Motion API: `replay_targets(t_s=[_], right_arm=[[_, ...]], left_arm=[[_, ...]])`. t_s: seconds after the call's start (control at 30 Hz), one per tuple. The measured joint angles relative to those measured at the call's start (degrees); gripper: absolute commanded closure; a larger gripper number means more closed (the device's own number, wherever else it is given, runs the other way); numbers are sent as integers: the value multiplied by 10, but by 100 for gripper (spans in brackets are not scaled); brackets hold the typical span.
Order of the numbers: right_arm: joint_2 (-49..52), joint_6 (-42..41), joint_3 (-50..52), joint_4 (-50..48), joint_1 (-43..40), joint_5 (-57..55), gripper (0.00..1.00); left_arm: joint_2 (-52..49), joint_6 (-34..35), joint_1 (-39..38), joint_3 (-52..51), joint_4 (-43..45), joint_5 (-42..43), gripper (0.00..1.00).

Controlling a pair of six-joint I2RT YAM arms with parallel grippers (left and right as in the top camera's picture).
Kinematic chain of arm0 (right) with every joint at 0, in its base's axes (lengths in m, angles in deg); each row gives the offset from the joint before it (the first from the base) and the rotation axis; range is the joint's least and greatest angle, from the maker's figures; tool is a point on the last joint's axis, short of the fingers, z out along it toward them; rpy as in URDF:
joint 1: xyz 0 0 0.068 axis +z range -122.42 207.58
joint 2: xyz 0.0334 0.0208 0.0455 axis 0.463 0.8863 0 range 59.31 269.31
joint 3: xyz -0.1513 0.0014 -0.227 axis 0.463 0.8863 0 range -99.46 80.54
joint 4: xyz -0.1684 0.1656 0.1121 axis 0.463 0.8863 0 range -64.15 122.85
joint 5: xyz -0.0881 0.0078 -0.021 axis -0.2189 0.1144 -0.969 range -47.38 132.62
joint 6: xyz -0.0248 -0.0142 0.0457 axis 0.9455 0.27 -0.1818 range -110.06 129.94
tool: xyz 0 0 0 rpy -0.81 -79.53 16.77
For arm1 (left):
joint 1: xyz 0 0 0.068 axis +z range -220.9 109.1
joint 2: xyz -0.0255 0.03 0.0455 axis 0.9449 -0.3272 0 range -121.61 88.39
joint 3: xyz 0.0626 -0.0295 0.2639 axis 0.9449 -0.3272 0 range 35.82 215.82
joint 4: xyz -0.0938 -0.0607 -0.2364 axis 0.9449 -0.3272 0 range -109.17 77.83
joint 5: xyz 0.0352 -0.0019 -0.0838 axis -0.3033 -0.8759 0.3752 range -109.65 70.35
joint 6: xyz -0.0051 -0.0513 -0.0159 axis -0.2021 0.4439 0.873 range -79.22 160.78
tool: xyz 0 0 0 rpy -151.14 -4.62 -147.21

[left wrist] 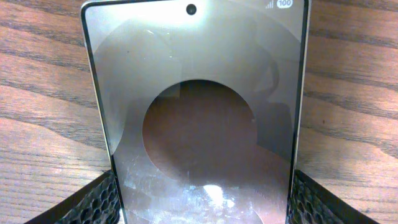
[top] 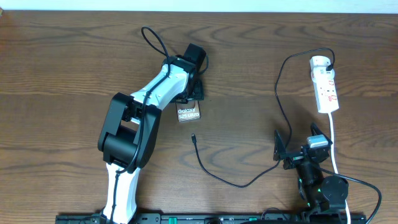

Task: Plug charger to phone and switch on socket
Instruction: 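Lift the phone with the left gripper and tilt it upright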

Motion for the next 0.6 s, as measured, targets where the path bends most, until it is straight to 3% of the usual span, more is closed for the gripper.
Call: replay_targets(t_s=[0.43,0.6], right_arm=[[0,0,0,0,0,0,1],[0,0,0,0,0,0,1]], left_arm=[[16,-1,0,-16,-9,17,33],[31,-1,-1,-21,-13,27,41]])
